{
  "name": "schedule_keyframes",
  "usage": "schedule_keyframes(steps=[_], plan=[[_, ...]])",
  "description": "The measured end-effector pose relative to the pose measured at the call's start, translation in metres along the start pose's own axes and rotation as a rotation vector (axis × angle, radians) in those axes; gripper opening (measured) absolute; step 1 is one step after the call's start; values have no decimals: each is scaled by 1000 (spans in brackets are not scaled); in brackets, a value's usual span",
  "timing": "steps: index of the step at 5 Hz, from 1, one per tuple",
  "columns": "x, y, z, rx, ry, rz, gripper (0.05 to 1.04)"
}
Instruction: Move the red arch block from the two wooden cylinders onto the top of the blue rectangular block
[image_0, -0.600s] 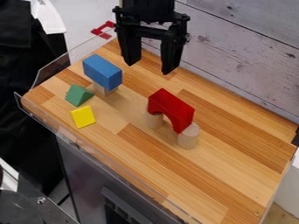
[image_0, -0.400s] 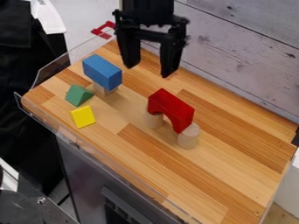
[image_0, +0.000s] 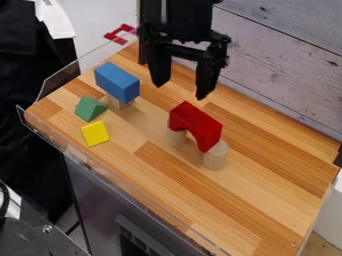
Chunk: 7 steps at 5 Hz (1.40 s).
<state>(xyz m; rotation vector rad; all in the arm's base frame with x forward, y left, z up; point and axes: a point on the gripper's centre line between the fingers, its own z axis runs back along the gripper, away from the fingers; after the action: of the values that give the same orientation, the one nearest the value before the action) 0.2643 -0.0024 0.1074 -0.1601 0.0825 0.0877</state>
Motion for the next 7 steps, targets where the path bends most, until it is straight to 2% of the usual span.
schedule_keyframes(steps=[1,2,4,5,7], plan=[[-7,-3,7,-34,-109,206,999],[-12,-1,3,-76,-184,440,999],[-12,-7,-7,11,-349,943,999],[-8,-12,-12,9,-414,1164,999],[-2,-15,-12,-56,-446,1256,999]])
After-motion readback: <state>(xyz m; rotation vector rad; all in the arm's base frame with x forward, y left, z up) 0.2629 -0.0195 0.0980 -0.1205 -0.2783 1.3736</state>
